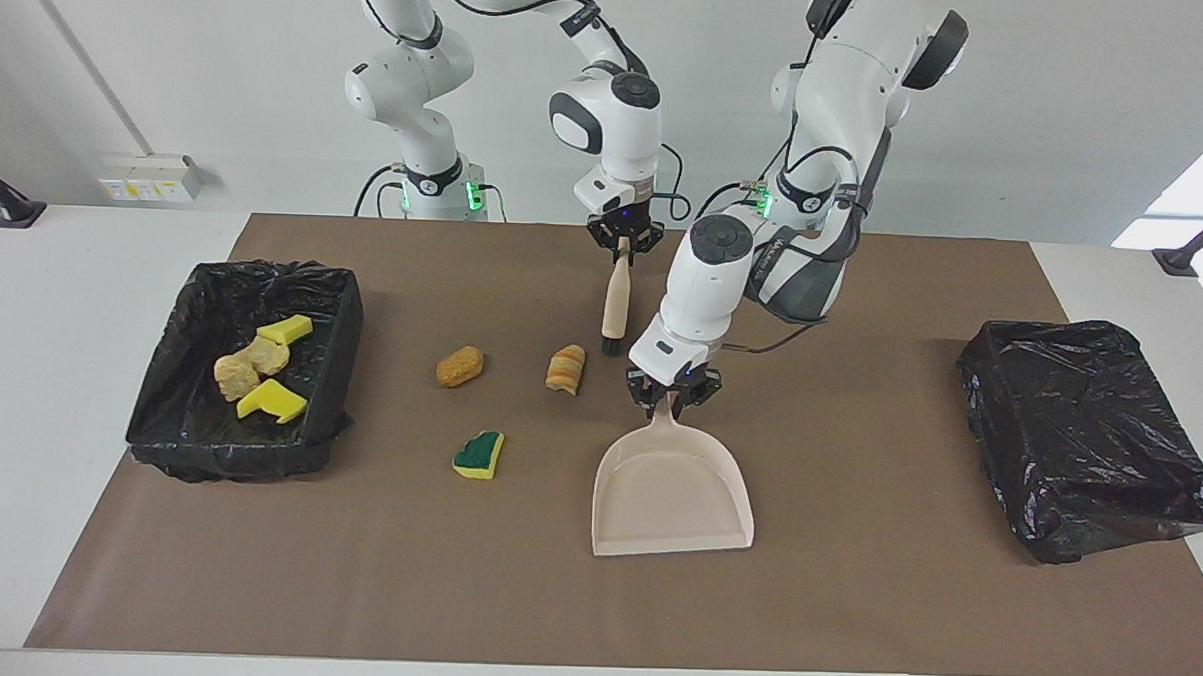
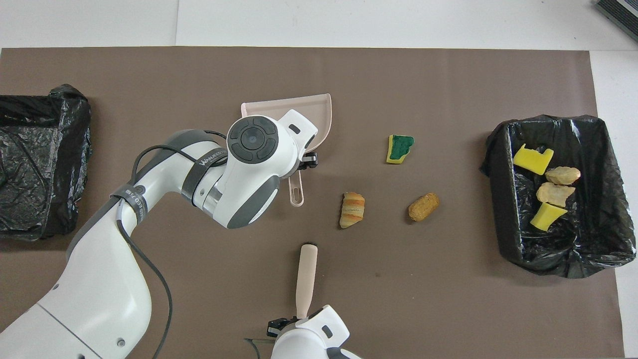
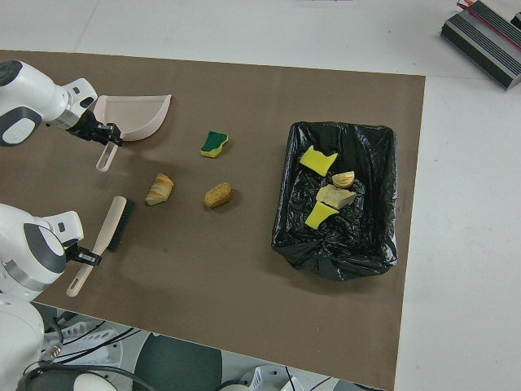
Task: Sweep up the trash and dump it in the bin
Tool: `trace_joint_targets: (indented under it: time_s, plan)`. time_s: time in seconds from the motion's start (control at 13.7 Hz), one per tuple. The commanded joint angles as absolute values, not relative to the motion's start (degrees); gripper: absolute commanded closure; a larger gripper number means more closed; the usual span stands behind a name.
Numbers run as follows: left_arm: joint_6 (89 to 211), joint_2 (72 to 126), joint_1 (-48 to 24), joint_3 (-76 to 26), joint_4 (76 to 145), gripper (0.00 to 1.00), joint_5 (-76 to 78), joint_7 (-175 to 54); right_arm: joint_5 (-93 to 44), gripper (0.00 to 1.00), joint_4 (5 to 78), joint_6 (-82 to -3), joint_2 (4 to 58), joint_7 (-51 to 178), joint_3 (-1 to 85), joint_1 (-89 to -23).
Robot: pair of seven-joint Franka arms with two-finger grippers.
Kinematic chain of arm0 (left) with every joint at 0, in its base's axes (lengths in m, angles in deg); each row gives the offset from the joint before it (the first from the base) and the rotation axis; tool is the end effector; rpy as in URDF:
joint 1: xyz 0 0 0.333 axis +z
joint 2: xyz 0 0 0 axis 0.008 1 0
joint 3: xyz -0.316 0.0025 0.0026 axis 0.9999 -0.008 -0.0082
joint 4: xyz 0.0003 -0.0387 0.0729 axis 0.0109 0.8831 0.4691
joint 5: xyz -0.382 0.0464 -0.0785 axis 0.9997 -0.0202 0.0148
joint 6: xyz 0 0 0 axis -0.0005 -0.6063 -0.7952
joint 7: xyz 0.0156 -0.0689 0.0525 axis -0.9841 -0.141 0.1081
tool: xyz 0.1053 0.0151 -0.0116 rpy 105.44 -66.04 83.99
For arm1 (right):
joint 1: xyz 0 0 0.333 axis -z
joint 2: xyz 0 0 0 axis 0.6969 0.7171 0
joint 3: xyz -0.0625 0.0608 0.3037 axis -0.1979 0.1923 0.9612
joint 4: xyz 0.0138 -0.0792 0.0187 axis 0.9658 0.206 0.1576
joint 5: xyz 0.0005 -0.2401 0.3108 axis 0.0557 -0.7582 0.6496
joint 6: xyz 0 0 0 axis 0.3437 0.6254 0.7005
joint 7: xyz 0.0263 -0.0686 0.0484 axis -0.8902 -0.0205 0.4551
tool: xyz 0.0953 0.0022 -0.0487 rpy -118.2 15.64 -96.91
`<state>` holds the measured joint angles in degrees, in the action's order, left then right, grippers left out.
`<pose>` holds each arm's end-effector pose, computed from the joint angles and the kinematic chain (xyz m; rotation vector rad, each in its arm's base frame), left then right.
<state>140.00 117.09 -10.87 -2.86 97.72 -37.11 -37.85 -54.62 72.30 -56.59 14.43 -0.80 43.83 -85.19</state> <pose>0.5710 -0.3703 0.3561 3.0456 -0.0488 0.1422 0.3191 0.3807 0.3413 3.1175 -0.1884 -0.0266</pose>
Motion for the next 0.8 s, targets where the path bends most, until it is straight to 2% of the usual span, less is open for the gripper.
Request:
trace_joint_targets:
  time_s: [0.0,0.29,0.44,0.73]
  plan:
    - [135.1,115.1,-10.0,-3.1,97.5,1.0,-38.1,-45.2,-55.7,1.0,72.4,-50.0,10.1,8.2,44.3,-79.8]
    - [119.5,109.2,-7.2,-3.4,98.0,1.0,-37.9,-71.1,-55.7,1.0,71.6,-44.1,6.0,21.4,44.2,-71.2]
    - [114.3,107.2,-5.4,-3.6,98.1,1.0,-37.8,-84.4,-55.7,1.0,68.8,-40.9,5.9,29.0,44.2,-66.4]
    - [107.2,103.1,-3.8,-3.6,101.2,1.0,-37.8,-103.9,-59.2,1.0,69.4,-41.8,6.3,37.6,44.2,-59.3]
